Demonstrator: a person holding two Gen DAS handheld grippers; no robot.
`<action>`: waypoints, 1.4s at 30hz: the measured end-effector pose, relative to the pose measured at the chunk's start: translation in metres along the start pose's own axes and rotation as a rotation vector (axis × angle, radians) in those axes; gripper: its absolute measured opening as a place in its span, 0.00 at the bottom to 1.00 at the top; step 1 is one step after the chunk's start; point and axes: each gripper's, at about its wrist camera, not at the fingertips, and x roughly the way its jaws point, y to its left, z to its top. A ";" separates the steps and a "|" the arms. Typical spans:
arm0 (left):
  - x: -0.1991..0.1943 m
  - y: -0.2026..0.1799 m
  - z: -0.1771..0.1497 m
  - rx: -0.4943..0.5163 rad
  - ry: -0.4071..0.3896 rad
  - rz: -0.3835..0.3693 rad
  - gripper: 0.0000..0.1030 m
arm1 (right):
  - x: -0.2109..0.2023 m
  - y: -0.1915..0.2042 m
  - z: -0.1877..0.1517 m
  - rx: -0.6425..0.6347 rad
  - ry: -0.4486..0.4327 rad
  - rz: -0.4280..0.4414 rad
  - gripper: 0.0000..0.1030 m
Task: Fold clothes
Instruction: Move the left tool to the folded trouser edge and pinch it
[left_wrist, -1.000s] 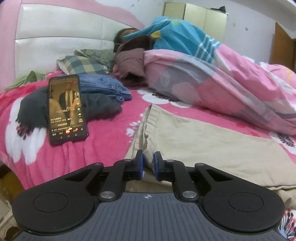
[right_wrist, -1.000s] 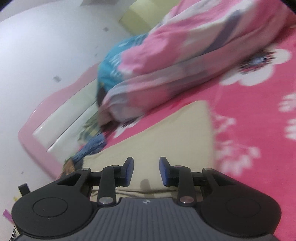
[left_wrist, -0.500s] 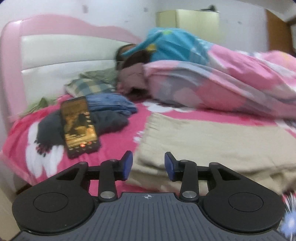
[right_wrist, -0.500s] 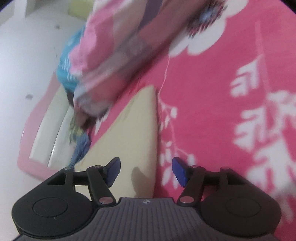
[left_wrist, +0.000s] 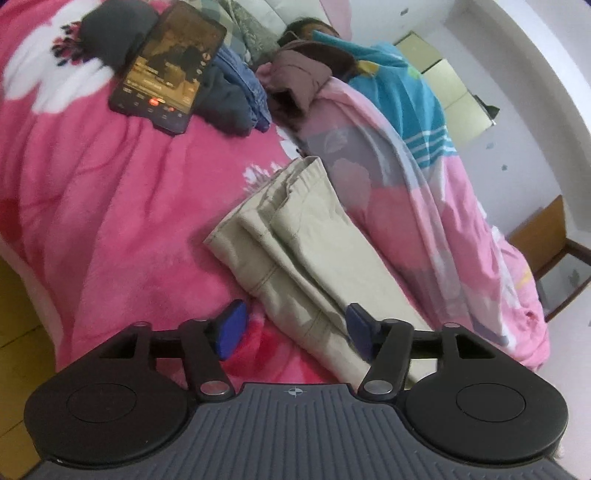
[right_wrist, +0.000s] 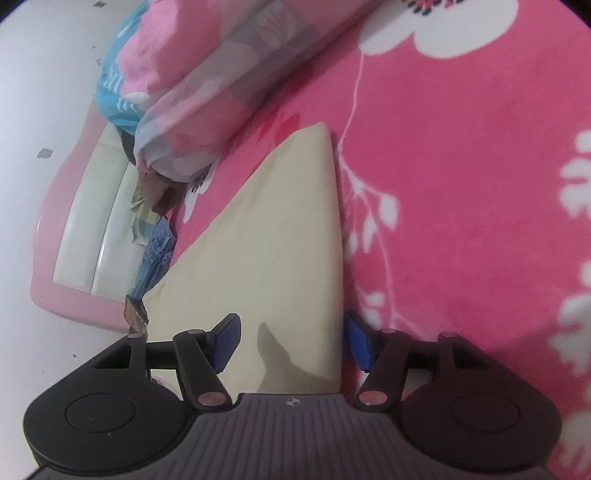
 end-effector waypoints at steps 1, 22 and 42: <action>0.003 -0.001 0.001 0.005 -0.002 -0.004 0.65 | 0.005 0.000 0.004 0.008 0.007 0.015 0.64; 0.035 -0.079 -0.014 0.134 0.105 0.078 0.30 | -0.044 0.002 0.012 -0.104 -0.201 0.155 0.04; 0.062 -0.157 -0.074 0.455 0.310 -0.085 0.48 | -0.240 -0.141 -0.037 0.147 -0.453 0.000 0.53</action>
